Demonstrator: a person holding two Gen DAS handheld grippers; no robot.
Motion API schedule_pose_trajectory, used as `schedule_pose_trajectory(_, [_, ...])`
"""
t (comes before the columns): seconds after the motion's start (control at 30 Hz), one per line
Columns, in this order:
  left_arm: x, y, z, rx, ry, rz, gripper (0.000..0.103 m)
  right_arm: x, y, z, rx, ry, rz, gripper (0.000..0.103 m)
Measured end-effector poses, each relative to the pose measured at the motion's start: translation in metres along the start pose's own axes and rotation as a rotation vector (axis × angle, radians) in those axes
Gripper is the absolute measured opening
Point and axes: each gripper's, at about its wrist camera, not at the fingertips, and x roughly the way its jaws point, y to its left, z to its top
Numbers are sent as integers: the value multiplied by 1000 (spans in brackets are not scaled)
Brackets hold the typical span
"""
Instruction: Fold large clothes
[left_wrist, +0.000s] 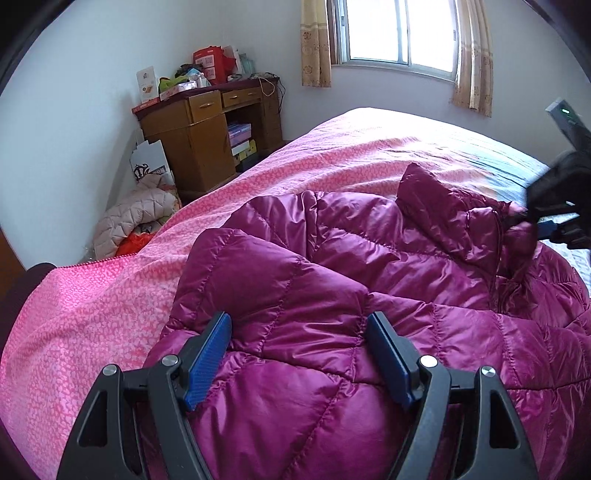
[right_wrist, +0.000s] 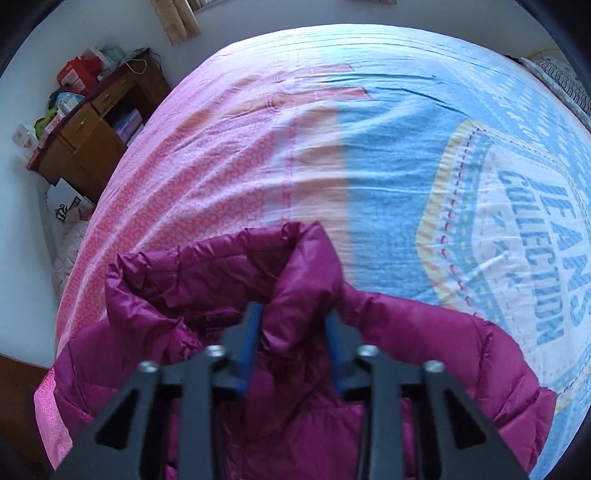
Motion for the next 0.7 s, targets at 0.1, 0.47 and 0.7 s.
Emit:
schedule_pose_trajectory(0.1, [1, 0, 0, -7, 4, -8, 77, -17, -14, -8, -24, -9, 4, 14])
schedule_pose_trajectory(0.47, [-4, 8, 1, -30, 4, -84, 77, -26, -77, -82, -39, -128, 43, 7])
schedule_pose_trajectory(0.7, [-42, -5, 44, -37, 2, -240, 77, -26, -81, -94, -53, -237, 83, 7])
